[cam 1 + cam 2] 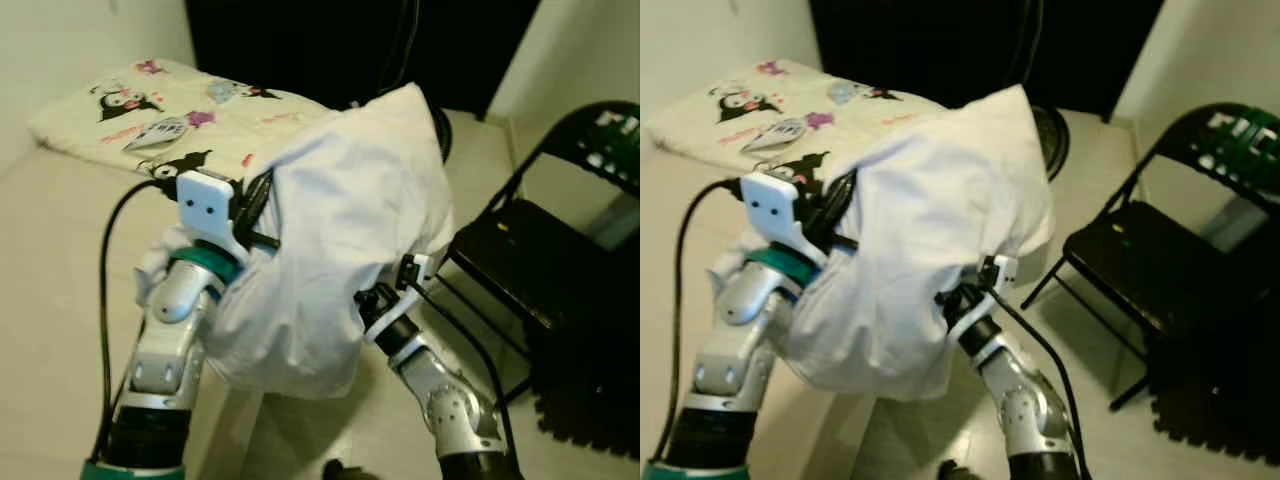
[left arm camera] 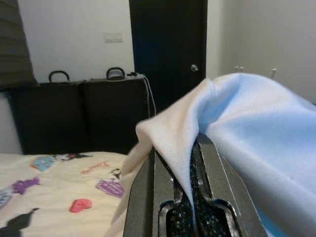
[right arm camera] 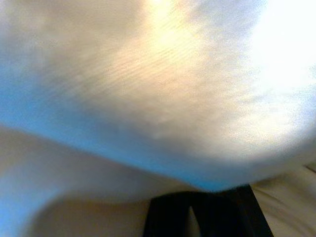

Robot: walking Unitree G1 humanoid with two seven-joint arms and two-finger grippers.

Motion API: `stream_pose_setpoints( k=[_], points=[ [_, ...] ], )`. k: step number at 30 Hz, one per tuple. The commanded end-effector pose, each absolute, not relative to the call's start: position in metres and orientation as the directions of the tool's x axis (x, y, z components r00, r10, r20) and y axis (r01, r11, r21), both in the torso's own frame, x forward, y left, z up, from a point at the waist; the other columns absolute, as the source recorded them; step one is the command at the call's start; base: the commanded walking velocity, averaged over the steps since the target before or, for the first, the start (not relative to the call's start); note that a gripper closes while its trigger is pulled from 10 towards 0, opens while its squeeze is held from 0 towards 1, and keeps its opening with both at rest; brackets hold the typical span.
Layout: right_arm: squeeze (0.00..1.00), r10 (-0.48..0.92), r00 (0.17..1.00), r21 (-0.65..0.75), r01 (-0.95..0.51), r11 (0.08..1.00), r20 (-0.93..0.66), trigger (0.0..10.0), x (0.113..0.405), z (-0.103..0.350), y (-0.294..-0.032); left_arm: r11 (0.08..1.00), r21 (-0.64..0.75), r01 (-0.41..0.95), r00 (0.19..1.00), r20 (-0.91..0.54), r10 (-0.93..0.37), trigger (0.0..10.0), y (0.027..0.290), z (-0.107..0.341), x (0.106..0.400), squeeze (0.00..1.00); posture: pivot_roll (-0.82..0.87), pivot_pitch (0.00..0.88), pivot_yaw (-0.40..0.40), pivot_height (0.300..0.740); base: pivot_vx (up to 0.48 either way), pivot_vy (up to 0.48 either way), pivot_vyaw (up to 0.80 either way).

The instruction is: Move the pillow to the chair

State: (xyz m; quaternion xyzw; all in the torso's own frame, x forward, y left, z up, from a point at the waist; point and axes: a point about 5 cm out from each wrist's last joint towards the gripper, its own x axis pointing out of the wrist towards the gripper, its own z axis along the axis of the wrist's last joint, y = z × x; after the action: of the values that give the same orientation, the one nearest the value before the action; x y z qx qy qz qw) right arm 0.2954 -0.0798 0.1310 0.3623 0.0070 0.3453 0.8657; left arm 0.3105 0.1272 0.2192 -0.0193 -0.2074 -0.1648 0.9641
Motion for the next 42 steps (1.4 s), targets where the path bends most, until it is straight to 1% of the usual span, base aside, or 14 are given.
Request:
stream_pose_setpoints(
  k=[1, 4, 5, 8, 9, 12, 14, 16, 21, 25, 28, 29, 34, 42],
  points=[
    [0.0, 0.593, 0.707, 0.639, -0.669, 0.38, 0.387, 10.0, 0.292, 0.157, -0.057, 0.924, -0.018, 0.383, 0.845, 0.411, -0.342, 10.0, 0.117, 0.214, 0.309, 0.0, 0.12, 0.019, 0.078, 0.74, 0.0, 0.0, -0.8],
    [0.0, 0.588, 0.711, 0.634, -0.668, 0.39, 0.386, 10.0, 0.293, 0.159, -0.059, 0.924, 0.003, 0.382, 0.842, 0.411, -0.349, 10.0, 0.116, 0.21, 0.309, 0.0, 0.11, 0.019, 0.062, 0.74, 0.0, 0.0, -0.8],
    [0.0, 0.586, 0.715, 0.637, -0.663, 0.395, 0.381, 10.0, 0.294, 0.159, -0.061, 0.925, -0.029, 0.379, 0.849, 0.408, -0.335, 10.0, 0.114, 0.206, 0.31, 0.0, 0.09, 0.031, 0.042, 0.74, 0.0, 0.0, -0.8],
    [0.0, 0.586, 0.718, 0.639, -0.659, 0.397, 0.376, 10.0, 0.294, 0.158, -0.063, 0.923, -0.058, 0.379, 0.855, 0.403, -0.326, 10.0, 0.112, 0.203, 0.311, 0.0, 0.08, 0.036, 0.038, 0.74, 0.0, 0.0, -0.8],
    [0.0, 0.595, 0.719, 0.641, -0.653, 0.403, 0.359, 10.0, 0.294, 0.154, -0.065, 0.92, -0.088, 0.383, 0.867, 0.377, -0.325, 10.0, 0.108, 0.196, 0.311, 0.0, 0.07, 0.042, 0.023, 0.74, 0.0, 0.0, -0.8],
    [0.0, 0.607, 0.717, 0.639, -0.652, 0.408, 0.344, 10.0, 0.292, 0.152, -0.066, 0.92, -0.086, 0.383, 0.872, 0.362, -0.329, 10.0, 0.105, 0.192, 0.311, 0.0, 0.07, 0.045, 0.019, 0.74, 0.0, 0.0, -0.8],
    [0.0, 0.625, 0.712, 0.632, -0.652, 0.418, 0.32, 10.0, 0.289, 0.148, -0.067, 0.92, -0.126, 0.371, 0.89, 0.33, -0.313, 10.0, 0.104, 0.186, 0.311, 0.0, 0.06, 0.049, 0.015, 0.74, 0.0, 0.0, -0.8],
    [0.0, 0.627, 0.713, 0.632, -0.65, 0.422, 0.314, 10.0, 0.286, 0.147, -0.067, 0.921, -0.131, 0.366, 0.898, 0.311, -0.313, 10.0, 0.103, 0.183, 0.309, 0.0, 0.05, 0.053, 0.014, 0.74, 0.0, 0.0, -0.8],
    [0.0, 0.621, 0.721, 0.638, -0.641, 0.427, 0.308, 10.0, 0.284, 0.145, -0.068, 0.922, -0.118, 0.368, 0.901, 0.29, -0.323, 10.0, 0.101, 0.178, 0.307, 0.0, 0.04, 0.055, 0.019, 0.74, 0.0, 0.0, -0.8],
    [0.0, 0.625, 0.73, 0.636, -0.627, 0.45, 0.277, 10.0, 0.282, 0.14, -0.067, 0.933, -0.113, 0.342, 0.92, 0.241, -0.308, 10.0, 0.1, 0.163, 0.304, 0.0, 0.01, 0.06, 0.012, 0.74, 0.0, 0.0, -0.8],
    [0.0, 0.628, 0.738, 0.613, -0.62, 0.489, 0.246, 10.0, 0.281, 0.137, -0.068, 0.949, -0.08, 0.306, 0.935, 0.211, -0.284, 10.0, 0.1, 0.152, 0.3, 0.0, 0.01, 0.061, 0.006, 0.74, 0.0, 0.0, 0.0],
    [0.0, 0.631, 0.737, 0.61, -0.621, 0.493, 0.241, 10.0, 0.281, 0.137, -0.068, 0.959, -0.067, 0.276, 0.948, 0.186, -0.26, 10.0, 0.101, 0.148, 0.301, 0.0, 0.01, 0.059, 0.003, 0.74, 0.0, 0.0, 0.0],
    [0.0, 0.641, 0.729, 0.61, -0.626, 0.486, 0.238, 10.0, 0.281, 0.137, -0.067, 0.972, -0.076, 0.224, 0.962, 0.177, -0.208, 10.0, 0.107, 0.145, 0.304, 0.0, 0.01, 0.056, 0.002, 0.74, 0.099, 0.0, 0.0],
    [0.0, 0.651, 0.722, 0.601, -0.634, 0.486, 0.235, 10.0, 0.281, 0.137, -0.063, 0.969, -0.092, 0.228, 0.962, 0.171, -0.21, 10.0, 0.106, 0.145, 0.304, 0.0, 0.01, 0.05, 0.011, 0.74, 0.315, 0.0, 0.0]
  ],
)
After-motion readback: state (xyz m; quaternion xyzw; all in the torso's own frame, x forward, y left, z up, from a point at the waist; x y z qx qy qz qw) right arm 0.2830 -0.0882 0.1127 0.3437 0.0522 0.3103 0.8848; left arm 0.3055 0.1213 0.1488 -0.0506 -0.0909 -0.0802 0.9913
